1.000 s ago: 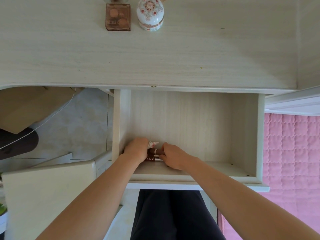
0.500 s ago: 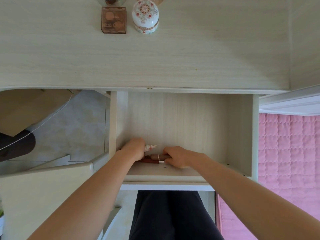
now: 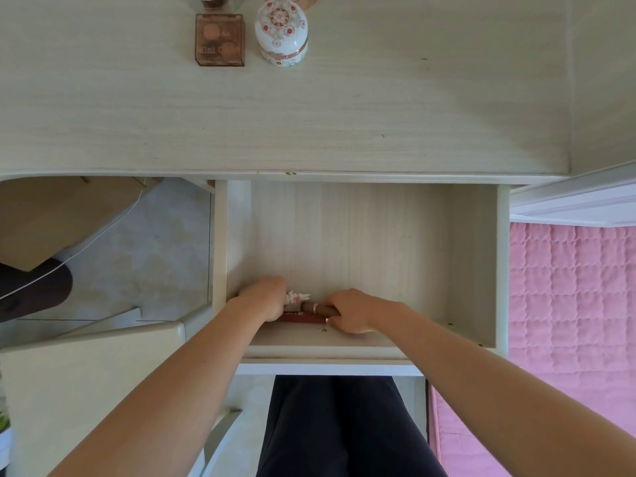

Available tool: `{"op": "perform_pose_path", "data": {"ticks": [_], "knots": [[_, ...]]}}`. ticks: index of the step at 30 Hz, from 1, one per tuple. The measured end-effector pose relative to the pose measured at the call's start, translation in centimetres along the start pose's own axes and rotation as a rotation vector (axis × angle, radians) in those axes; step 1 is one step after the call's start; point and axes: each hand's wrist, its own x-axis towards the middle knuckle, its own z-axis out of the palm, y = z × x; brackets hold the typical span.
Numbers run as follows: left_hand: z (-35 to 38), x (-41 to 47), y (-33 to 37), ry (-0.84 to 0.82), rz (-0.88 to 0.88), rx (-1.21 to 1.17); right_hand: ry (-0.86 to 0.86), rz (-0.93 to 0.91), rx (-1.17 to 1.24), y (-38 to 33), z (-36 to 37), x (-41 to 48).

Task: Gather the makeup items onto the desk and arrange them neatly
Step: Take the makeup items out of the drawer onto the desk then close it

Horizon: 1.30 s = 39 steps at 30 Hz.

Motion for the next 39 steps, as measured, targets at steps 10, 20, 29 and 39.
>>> {"op": "perform_pose_path", "data": {"ticks": [10,20,29,39], "knots": [[0.1,-0.2,0.4,-0.052,0.020,0.037,-0.049,0.090,-0.087,3.0,-1.6,-1.8],[0.7,-1.1,0.3,-0.061,0.065,0.031,-0.040,0.137,-0.026,4.9,-1.5,-4.0],[0.4,-3.9,-0.2,0.077,0.064,-0.186,0.029,0.176,0.016,4.7,-1.7,-6.1],[-1.3,-8.5,1.6,0.286,0.009,-0.950,0.328,0.134,0.509,4.3,-2.6,-10.4]]}}
